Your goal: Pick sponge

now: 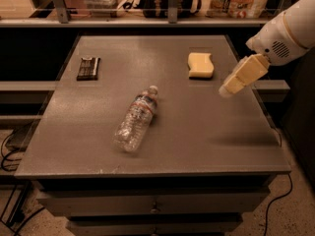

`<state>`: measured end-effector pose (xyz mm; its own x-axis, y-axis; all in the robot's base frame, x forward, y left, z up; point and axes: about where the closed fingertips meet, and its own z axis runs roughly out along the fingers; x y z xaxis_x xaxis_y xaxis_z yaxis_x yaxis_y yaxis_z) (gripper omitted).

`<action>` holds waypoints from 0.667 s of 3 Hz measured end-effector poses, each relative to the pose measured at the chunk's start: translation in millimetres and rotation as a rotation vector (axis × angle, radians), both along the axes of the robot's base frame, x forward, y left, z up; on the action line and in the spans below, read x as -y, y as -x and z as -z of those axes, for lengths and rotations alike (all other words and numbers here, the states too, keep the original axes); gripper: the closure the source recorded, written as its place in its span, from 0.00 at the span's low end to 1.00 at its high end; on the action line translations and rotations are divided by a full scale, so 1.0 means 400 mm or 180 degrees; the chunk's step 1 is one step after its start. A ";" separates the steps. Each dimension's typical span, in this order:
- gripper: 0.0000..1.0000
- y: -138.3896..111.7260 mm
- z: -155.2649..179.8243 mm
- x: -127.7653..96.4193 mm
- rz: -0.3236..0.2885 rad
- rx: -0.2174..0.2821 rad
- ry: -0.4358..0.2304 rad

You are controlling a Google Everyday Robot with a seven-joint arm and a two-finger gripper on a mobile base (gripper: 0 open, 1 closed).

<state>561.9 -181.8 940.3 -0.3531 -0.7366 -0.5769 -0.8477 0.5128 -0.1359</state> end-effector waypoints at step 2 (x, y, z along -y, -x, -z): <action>0.00 -0.167 0.073 -0.061 0.0322 0.0114 -0.0527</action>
Offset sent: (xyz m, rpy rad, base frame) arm 0.1149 0.0316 -0.0450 0.2582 -0.0544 -0.1891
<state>628.5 -157.4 911.1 -0.3976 -0.5924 -0.7007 -0.7869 0.6129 -0.0716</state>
